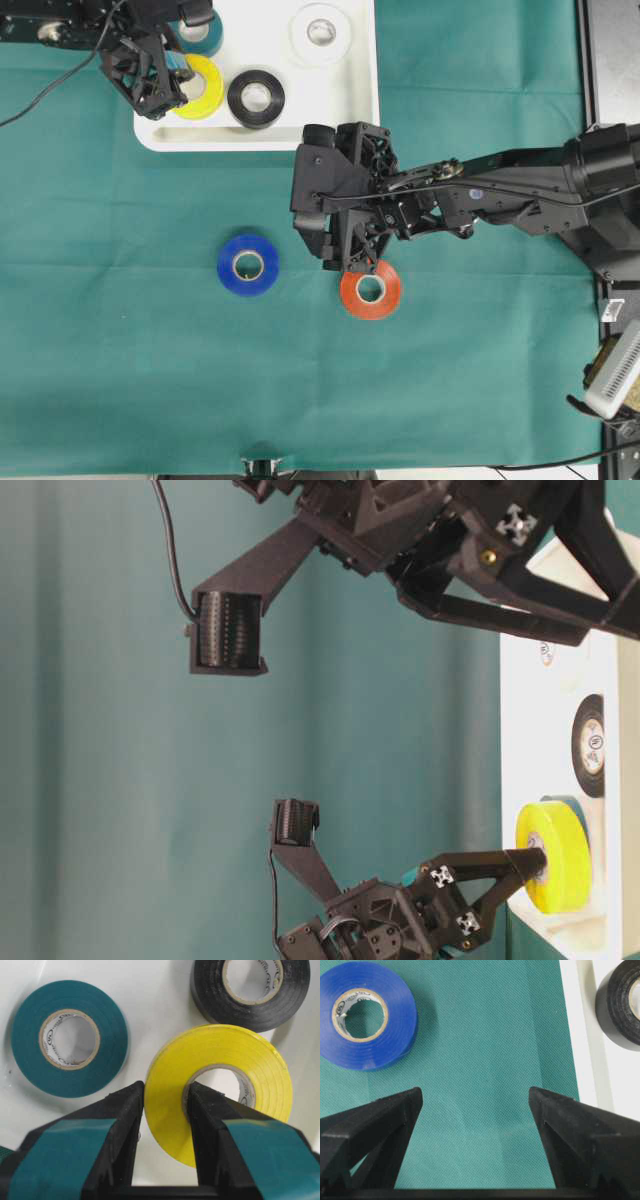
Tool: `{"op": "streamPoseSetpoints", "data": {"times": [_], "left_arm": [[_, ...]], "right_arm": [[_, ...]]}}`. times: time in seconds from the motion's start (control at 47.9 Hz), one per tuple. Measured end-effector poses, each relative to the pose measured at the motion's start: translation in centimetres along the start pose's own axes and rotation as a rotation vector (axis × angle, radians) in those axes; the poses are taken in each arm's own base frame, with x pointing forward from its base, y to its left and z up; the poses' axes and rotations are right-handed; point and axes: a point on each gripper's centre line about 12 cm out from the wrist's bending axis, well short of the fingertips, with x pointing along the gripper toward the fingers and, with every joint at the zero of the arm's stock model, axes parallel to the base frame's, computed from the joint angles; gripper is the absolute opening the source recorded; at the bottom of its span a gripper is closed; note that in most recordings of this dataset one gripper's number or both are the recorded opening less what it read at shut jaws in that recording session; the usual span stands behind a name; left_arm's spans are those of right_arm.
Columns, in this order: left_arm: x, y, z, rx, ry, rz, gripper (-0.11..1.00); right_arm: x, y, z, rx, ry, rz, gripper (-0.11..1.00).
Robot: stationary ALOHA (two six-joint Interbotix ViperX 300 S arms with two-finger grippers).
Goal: Put the tape alternately from left to right into the white case.
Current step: 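Carry the yellow roll into the tray's left side and release, then withdraw the left gripper from the tray to the left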
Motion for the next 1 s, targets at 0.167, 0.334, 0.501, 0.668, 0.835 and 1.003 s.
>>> {"op": "streamPoseSetpoints", "data": {"times": [0.167, 0.334, 0.501, 0.668, 0.835, 1.003], "left_arm": [[0.0, 0.0, 0.0, 0.000, 0.002, 0.000, 0.66], [0.0, 0.0, 0.0, -0.001, 0.002, -0.001, 0.99], [0.0, 0.0, 0.0, 0.000, 0.002, 0.000, 0.99], [0.0, 0.0, 0.0, 0.002, 0.002, 0.000, 0.99], [-0.2, -0.6, 0.1, 0.014, -0.004, -0.009, 0.99], [-1.3, -2.3, 0.1, 0.052, -0.027, -0.036, 0.99]], "right_arm": [[0.1, 0.0, -0.1, -0.001, 0.003, -0.001, 0.78], [0.1, 0.0, -0.1, -0.001, 0.003, -0.001, 0.78], [0.1, 0.0, -0.1, -0.001, 0.003, -0.001, 0.78], [0.0, 0.0, -0.1, 0.001, 0.002, 0.000, 0.78], [0.0, 0.0, -0.1, 0.001, 0.002, 0.000, 0.78], [0.1, -0.1, -0.1, 0.001, 0.003, -0.002, 0.78]]}}
